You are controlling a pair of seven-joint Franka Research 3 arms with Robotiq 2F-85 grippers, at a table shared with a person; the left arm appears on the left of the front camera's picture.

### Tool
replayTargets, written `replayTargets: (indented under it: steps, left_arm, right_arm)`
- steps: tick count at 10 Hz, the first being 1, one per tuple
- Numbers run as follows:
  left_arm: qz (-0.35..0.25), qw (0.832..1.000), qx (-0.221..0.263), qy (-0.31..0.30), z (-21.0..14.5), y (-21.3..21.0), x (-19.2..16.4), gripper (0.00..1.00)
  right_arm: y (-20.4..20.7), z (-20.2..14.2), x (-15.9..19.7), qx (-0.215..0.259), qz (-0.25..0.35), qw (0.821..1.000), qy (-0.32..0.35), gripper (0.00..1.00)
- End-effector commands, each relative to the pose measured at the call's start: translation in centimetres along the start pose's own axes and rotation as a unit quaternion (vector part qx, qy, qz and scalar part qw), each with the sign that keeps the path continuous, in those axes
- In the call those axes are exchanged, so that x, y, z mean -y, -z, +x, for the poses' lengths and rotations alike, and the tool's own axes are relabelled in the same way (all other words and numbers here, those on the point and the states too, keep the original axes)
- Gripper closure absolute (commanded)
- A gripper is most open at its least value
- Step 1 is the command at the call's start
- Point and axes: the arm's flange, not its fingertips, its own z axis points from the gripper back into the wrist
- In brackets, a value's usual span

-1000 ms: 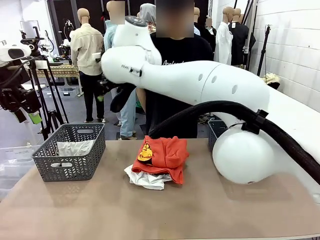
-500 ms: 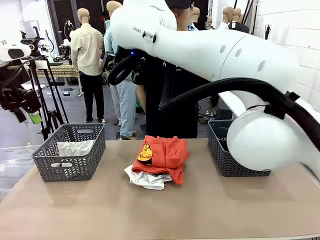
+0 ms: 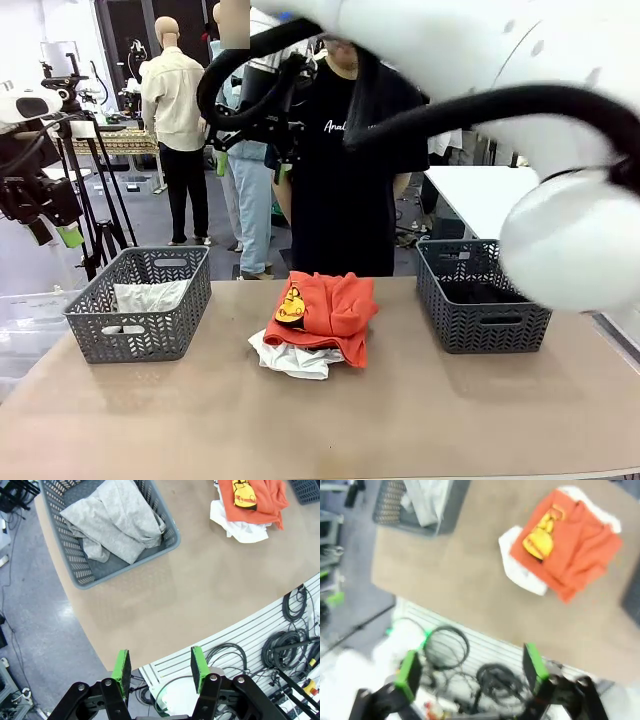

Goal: Sort the tops and bottoms.
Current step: Lift clothes from the center of the table with your left hand.

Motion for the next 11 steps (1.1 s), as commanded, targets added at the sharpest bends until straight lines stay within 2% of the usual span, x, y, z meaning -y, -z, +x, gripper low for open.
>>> replayTargets:
  steps: [1, 3, 4, 5, 6, 8, 11]
  left_arm:
    - [0.004, 1.0, -0.004, -0.001, -0.1, 0.0, 0.1, 0.36]
    - [0.004, 1.0, -0.004, -0.001, -0.1, 0.0, 0.1, 0.36]
    - [0.004, 1.0, -0.004, -0.001, -0.1, 0.0, 0.1, 0.36]
    - [0.004, 1.0, -0.004, -0.001, -0.1, 0.0, 0.1, 0.36]
    - [0.004, 1.0, -0.004, -0.001, -0.1, 0.0, 0.1, 0.36]
    - [0.004, 1.0, -0.004, -0.001, -0.1, 0.0, 0.1, 0.36]
    - [0.004, 1.0, -0.004, -0.001, -0.1, 0.0, 0.1, 0.36]
  right_arm:
    - [0.7, 1.5, -0.5, 0.026, 0.008, 1.0, 0.012, 0.0]
    - [0.7, 1.5, -0.5, 0.026, 0.008, 1.0, 0.012, 0.0]
    - [-0.1, 0.0, 0.1, 0.006, 0.001, 1.0, 0.002, 0.0]
    - [3.2, 2.3, -0.5, -0.156, -0.155, 0.971, -0.091, 0.0]
    - [4.1, 1.1, 3.2, -0.215, -0.196, 0.952, -0.099, 0.0]
    - [4.8, -6.3, 10.8, -0.216, -0.157, 0.963, -0.043, 0.0]
    - [5.7, -21.9, 16.5, -0.135, -0.078, 0.984, 0.08, 0.0]
